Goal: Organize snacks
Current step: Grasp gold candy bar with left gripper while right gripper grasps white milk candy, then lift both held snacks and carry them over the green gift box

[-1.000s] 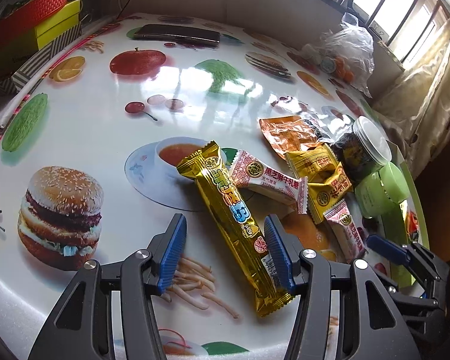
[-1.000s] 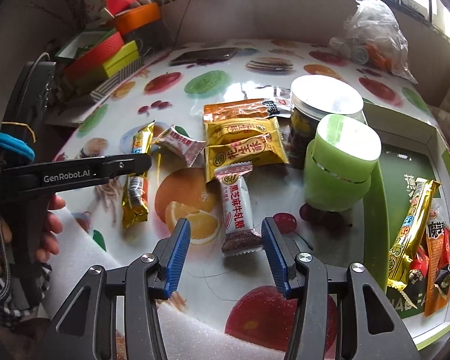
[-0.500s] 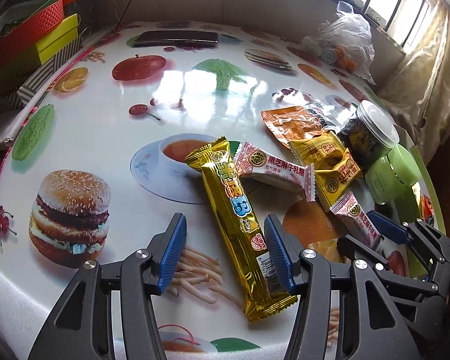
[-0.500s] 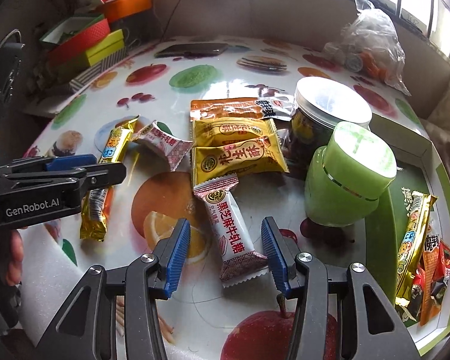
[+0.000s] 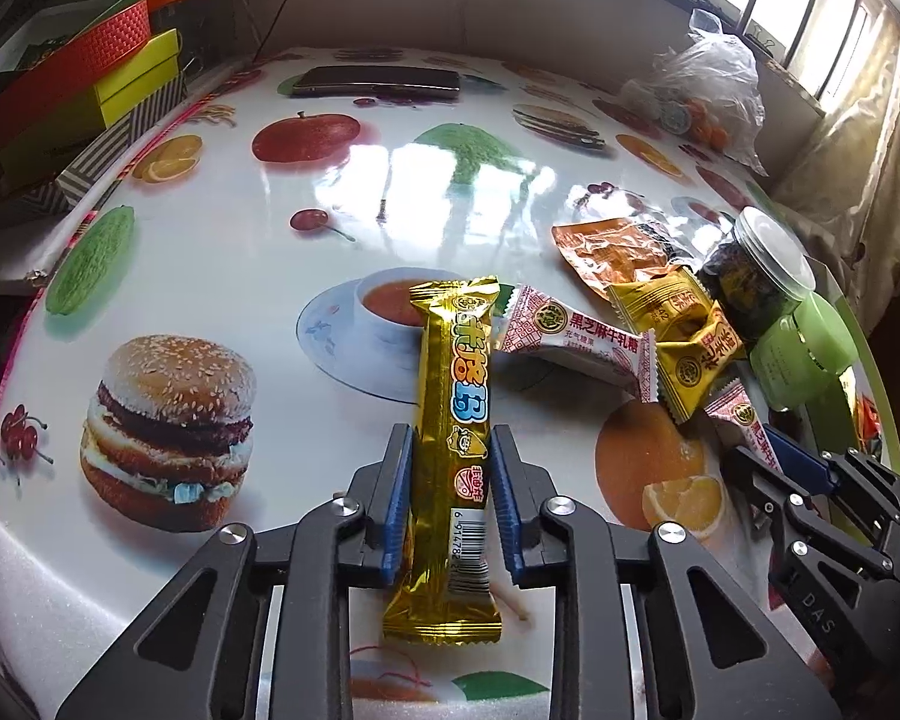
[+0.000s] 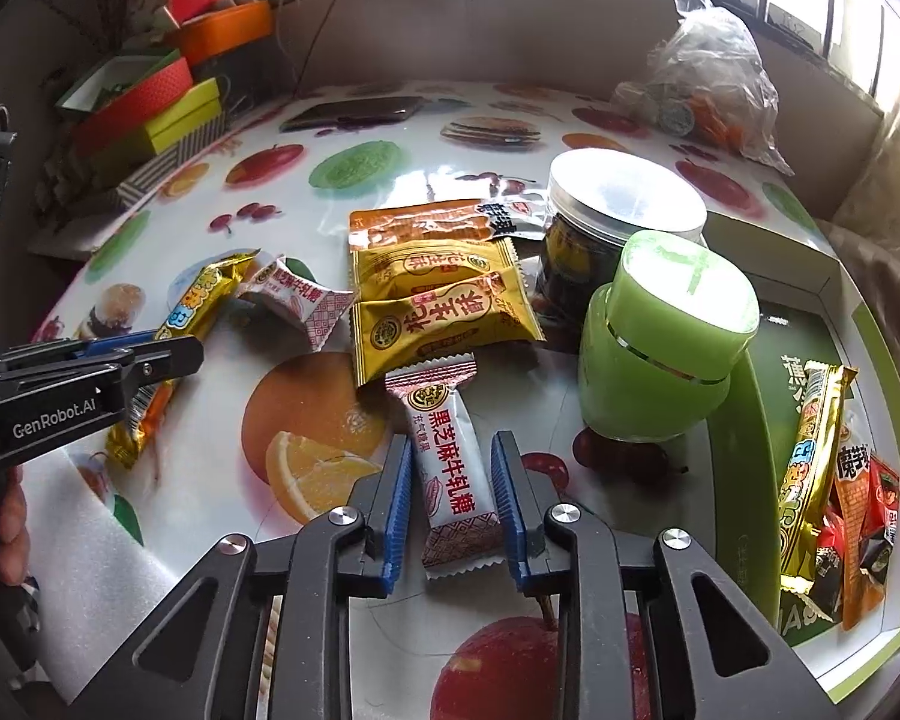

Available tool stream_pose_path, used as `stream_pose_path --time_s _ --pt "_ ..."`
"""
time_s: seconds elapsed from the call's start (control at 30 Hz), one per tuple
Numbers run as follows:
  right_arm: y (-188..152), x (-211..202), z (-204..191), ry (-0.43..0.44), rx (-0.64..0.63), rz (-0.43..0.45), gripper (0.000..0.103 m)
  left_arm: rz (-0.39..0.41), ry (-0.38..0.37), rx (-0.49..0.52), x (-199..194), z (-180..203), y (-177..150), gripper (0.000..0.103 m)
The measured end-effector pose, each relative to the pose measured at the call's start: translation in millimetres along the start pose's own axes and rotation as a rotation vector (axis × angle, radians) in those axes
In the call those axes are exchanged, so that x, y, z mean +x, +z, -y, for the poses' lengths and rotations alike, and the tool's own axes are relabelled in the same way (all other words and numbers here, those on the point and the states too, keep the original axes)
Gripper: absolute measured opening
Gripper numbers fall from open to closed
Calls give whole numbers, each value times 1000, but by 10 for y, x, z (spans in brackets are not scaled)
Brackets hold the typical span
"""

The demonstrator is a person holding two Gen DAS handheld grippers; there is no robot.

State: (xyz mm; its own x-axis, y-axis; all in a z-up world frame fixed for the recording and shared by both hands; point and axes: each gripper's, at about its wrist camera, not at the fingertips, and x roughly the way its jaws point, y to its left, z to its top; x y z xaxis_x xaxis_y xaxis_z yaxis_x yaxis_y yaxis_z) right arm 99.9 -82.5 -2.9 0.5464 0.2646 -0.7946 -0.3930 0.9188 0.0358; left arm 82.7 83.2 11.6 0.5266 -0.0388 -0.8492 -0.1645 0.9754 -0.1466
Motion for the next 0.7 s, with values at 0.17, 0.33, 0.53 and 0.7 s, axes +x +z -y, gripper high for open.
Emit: stream_pose_path --time_s 0.17,0.33,0.53,0.7 --pt "-6 -1 3 4 9 1 19 0 3 3 -2 -3 1 24" --pt "-11 -7 13 7 16 3 18 -1 1 1 -16 -8 -9 24" --pt "-15 -12 22 17 21 3 18 -2 9 0 -36 -11 -22 24" --pt "-20 -20 18 22 19 2 18 13 12 7 -95 14 -10 24"
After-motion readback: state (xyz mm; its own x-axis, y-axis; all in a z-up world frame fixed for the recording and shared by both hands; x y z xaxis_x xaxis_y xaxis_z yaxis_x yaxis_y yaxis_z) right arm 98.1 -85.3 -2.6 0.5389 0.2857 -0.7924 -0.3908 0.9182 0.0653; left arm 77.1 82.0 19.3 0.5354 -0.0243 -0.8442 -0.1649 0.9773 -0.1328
